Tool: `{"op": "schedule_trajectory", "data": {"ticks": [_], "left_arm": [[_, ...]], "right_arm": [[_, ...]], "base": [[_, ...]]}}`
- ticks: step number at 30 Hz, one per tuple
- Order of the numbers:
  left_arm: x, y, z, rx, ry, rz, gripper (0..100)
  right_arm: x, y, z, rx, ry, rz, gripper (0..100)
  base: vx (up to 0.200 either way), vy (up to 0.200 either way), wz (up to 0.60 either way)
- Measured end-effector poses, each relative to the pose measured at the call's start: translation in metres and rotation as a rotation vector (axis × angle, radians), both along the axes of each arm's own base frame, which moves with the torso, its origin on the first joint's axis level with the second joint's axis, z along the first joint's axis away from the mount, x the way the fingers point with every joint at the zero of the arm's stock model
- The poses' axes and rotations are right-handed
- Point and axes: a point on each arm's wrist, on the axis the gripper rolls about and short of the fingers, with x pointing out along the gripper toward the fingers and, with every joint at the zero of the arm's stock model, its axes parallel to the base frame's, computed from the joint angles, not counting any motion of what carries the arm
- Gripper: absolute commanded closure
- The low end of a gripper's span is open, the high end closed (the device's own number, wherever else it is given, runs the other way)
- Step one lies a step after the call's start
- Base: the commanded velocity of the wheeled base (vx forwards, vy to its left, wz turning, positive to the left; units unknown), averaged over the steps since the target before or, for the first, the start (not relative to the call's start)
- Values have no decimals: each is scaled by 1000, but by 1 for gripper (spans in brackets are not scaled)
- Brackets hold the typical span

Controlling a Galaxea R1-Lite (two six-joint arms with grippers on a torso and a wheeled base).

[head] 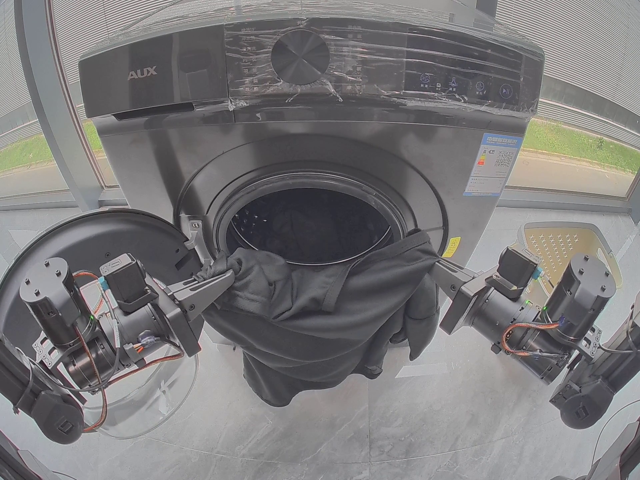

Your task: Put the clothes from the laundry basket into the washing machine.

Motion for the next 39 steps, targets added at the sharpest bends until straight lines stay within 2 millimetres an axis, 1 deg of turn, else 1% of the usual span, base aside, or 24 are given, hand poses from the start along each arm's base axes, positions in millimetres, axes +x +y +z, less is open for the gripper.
{"op": "schedule_trajectory", "data": {"ticks": [2, 3, 12, 17, 25, 28, 33, 36, 39], "left_arm": [[0, 0, -1, 1, 2, 1, 100], [0, 0, -1, 1, 4, 1, 0], [-1, 0, -3, 2, 17, -10, 0], [-2, 0, -8, 15, 35, -12, 0], [-5, -3, -15, 28, 63, -30, 0], [-10, -9, -19, 40, 82, -66, 0], [-19, -27, -35, 74, 141, -150, 0], [-15, -35, -41, 82, 152, -175, 0], [-7, -44, -49, 80, 146, -185, 0]], "right_arm": [[0, 0, -1, -2, 2, 0, 100], [0, 0, -1, -2, 3, 0, 100], [-1, 1, -2, -5, 6, 5, 100], [-2, 1, -2, -5, 8, 9, 100], [-8, 9, -2, -5, 8, 44, 100], [-10, 12, -2, -3, 7, 59, 100], [-12, 15, -1, 0, 2, 75, 100], [-13, 16, 0, 7, -6, 79, 100], [-13, 17, 1, 11, -13, 82, 100]], "base": [[0, 0, 0], [0, 0, 0], [0, 0, 0], [0, 0, 0], [0, 0, 0], [0, 0, 0], [0, 0, 0], [0, 0, 0], [0, 0, 0]]}}
